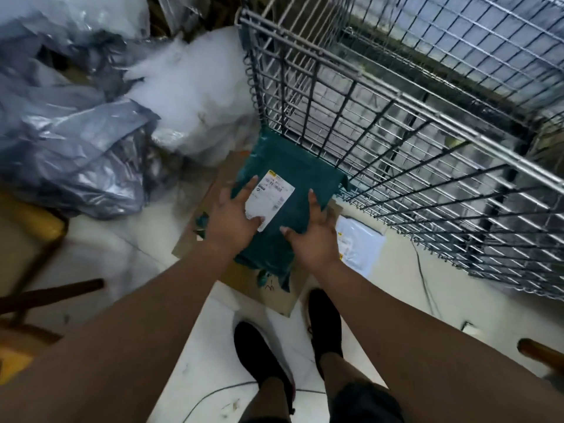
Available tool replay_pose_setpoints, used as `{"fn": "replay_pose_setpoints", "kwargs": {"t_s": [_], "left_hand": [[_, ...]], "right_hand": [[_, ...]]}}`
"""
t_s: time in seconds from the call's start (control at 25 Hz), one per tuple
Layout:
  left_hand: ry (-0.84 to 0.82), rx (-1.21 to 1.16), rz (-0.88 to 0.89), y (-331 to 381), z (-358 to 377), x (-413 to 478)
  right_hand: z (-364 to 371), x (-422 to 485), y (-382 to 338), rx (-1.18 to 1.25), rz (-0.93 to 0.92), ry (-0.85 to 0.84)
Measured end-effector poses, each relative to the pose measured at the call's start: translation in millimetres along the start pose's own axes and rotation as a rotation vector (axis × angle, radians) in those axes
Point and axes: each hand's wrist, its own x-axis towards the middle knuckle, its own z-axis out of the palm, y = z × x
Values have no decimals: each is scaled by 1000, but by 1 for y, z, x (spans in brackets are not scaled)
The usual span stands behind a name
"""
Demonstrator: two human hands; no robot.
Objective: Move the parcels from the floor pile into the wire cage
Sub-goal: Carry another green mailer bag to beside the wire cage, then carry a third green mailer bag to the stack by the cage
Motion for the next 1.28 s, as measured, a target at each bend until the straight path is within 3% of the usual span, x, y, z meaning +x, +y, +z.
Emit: {"fn": "replay_pose_setpoints", "kwargs": {"t_s": [0.16,0.36,0.72,1.04,1.28], "left_hand": [[67,-88,-47,8,-17,-72],[143,-233,-328,12,-74,-175],[371,-608,-731,5,-132,-366],[528,-812,-1031,8,-115,-550],[659,-882,-1206,37,-78,-640]], "right_hand": [[-17,-37,-31,-239,-94,-112],[-28,-100,-99,-463,-304,-511],[-35,-262,-207,-723,-606,-781],[-4,-408,-199,-1000,-832,-1003],[16,-486,-177,-1166,-994,-1186]]}}
